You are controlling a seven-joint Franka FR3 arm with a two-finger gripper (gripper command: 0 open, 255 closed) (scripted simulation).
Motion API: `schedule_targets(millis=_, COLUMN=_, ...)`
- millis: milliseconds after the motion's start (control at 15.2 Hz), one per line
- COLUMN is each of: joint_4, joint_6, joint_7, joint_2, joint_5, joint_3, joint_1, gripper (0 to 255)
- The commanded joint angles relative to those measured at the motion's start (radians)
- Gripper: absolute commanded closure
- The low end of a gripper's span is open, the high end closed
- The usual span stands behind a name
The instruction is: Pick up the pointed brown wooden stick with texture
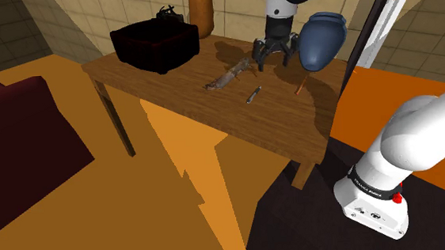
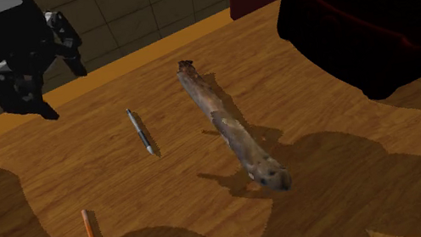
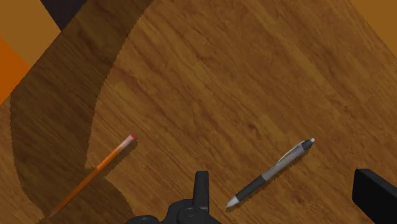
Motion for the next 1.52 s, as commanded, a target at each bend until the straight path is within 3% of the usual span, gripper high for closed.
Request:
schedule_targets(millis=0, joint_4=0.061, joint_6=0.028, joint_7=0.082, joint_2=0.093, joint_5=0.002, joint_3=0.017, joint_1=-0.015, gripper=0)
schedule_targets(millis=594, joint_4=0.361, joint_6=0.08, joint_7=0.412, joint_2=0.46, joint_5=-0.023, joint_3=0.036, joint_1=-0.056, gripper=0)
schedule_targets(millis=1188, joint_4=0.748, joint_6=0.037, joint_7=0.676, joint_2=0.815, joint_5=-0.031, joint_3=-0.018, joint_1=-0.073, gripper=0)
schedule_targets(millis=1452, joint_4=0.721, joint_6=0.073, joint_7=0.678, joint_2=0.824, joint_5=-0.031, joint_3=-0.019, joint_1=-0.073, gripper=0)
